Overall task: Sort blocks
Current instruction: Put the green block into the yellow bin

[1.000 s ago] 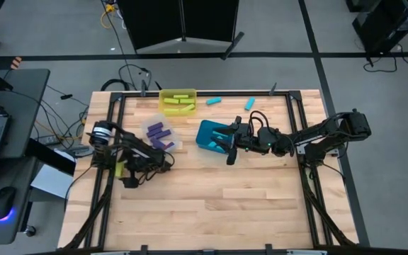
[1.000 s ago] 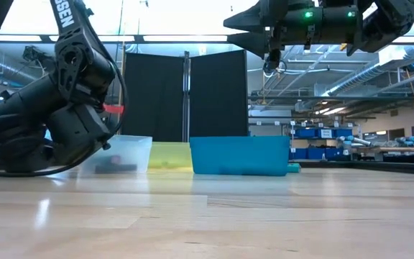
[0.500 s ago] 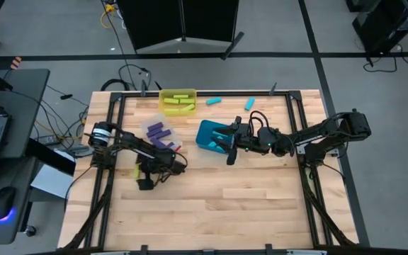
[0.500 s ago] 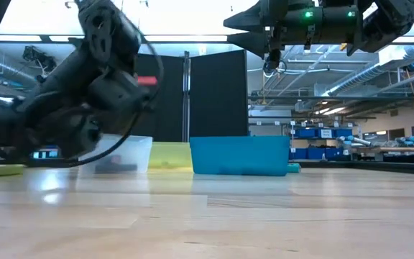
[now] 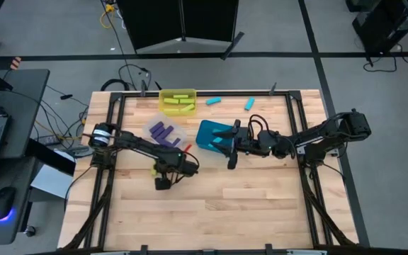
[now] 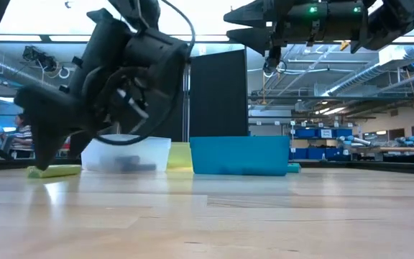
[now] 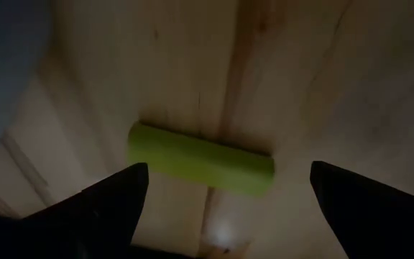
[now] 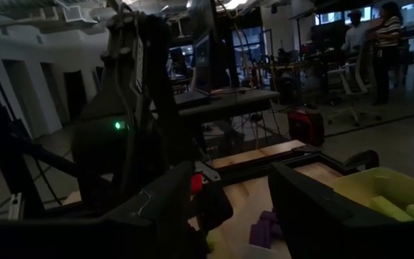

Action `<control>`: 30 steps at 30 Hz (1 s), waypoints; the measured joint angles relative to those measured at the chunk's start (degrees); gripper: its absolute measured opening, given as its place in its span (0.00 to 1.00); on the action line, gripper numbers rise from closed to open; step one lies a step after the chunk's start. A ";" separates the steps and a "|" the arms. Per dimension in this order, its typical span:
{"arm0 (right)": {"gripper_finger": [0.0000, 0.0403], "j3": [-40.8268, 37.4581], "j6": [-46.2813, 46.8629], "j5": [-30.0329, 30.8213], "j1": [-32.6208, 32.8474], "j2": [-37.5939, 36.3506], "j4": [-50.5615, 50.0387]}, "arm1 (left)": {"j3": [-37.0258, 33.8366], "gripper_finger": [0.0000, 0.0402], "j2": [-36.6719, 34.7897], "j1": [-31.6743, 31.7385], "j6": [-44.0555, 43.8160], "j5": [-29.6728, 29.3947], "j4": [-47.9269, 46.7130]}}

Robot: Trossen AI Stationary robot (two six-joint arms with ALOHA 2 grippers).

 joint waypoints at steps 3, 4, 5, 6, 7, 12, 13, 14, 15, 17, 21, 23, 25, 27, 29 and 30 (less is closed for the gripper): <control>0.49 0.00 0.00 0.00 0.18 0.00 -0.01 | 1.76 0.99 -0.02 -0.82 -3.13 -1.03 -0.43; 0.49 0.00 0.00 0.00 0.16 0.00 -0.03 | 2.31 0.99 -0.09 -1.16 -4.24 -2.00 -0.85; 0.49 0.01 0.00 0.00 0.16 0.00 -0.03 | 2.61 0.99 -0.38 -1.49 -5.65 -2.87 -1.13; 0.49 0.02 -0.04 0.00 0.16 0.00 -0.03 | 2.81 0.99 -0.80 -1.77 -7.52 -4.02 -1.31; 0.49 0.01 -0.07 0.00 0.16 0.00 -0.03 | 2.89 0.99 -1.47 -2.06 -9.73 -5.43 -1.12; 0.49 0.00 -0.13 0.01 0.14 0.00 -0.05 | 0.66 0.99 -5.71 -3.67 -22.27 -6.72 4.73; 0.49 0.00 -0.16 0.01 0.14 0.00 -0.05 | -0.29 0.99 -6.21 -4.09 -24.61 -6.69 6.10; 0.49 0.02 -0.19 0.00 0.14 0.00 -0.06 | -1.24 0.99 -6.36 -4.32 -27.05 -6.69 6.97; 0.49 0.00 -0.31 0.00 0.14 0.00 -0.03 | -2.45 0.99 -6.48 -4.62 -29.59 -6.69 7.52; 0.49 0.01 -0.48 0.01 0.14 0.00 -0.05 | -5.19 0.99 -6.49 -4.97 -34.40 -6.72 8.45; 0.49 0.02 -0.51 0.00 0.14 0.00 -0.10 | -8.57 0.99 -6.84 -5.65 -41.37 -6.92 10.50; 0.49 0.02 -0.53 0.00 0.14 0.00 -0.18 | -9.11 0.99 -7.39 -6.19 -43.59 -8.42 10.87; 0.49 0.02 -0.55 0.00 0.14 0.00 -0.20 | -9.97 0.99 -8.59 -6.50 -44.98 -10.49 11.29; 0.49 0.01 -0.55 0.01 0.14 0.00 -0.19 | -11.25 0.99 -10.55 -6.39 -47.45 -12.59 12.42; 0.49 0.02 -0.56 0.01 0.14 0.00 -0.13 | -13.33 0.99 -13.43 -6.29 -50.25 -13.93 13.02; 0.49 0.02 -0.57 0.01 0.14 0.00 -0.14 | -15.00 0.99 -14.63 -6.18 -51.53 -13.89 13.71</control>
